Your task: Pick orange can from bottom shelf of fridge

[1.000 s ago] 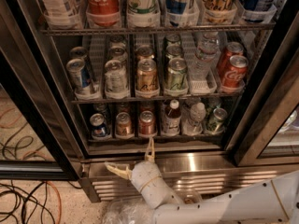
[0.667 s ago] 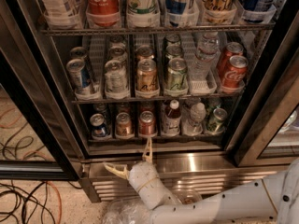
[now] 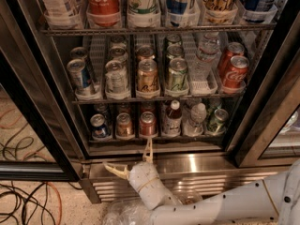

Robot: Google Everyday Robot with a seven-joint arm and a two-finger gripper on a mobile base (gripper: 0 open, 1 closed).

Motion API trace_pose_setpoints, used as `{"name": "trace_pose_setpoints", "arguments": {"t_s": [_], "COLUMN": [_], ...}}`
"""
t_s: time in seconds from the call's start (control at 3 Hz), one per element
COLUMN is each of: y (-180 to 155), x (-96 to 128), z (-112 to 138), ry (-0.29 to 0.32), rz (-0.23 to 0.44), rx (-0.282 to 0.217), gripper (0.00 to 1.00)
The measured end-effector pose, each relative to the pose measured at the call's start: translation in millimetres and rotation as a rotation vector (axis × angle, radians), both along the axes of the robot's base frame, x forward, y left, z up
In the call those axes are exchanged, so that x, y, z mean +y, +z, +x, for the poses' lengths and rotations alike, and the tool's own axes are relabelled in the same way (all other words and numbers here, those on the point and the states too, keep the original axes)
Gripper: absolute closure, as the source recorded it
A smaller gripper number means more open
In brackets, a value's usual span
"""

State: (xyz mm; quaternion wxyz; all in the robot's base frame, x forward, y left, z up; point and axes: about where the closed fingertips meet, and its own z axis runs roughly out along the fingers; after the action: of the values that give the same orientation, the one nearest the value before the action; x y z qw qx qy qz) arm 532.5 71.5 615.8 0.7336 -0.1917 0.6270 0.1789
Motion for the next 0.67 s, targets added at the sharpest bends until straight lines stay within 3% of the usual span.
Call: {"name": "trace_pose_setpoints", "arguments": {"t_s": [0.33,0.67], "y": [-2.3,-2.3], "x": [3.5,24.2], "z": [5.2,9.5], "ry": [-0.042,-0.077], "rz": [0.026,-0.009], "rx": [0.036,0.074], "gripper": [0.00,0.00]}}
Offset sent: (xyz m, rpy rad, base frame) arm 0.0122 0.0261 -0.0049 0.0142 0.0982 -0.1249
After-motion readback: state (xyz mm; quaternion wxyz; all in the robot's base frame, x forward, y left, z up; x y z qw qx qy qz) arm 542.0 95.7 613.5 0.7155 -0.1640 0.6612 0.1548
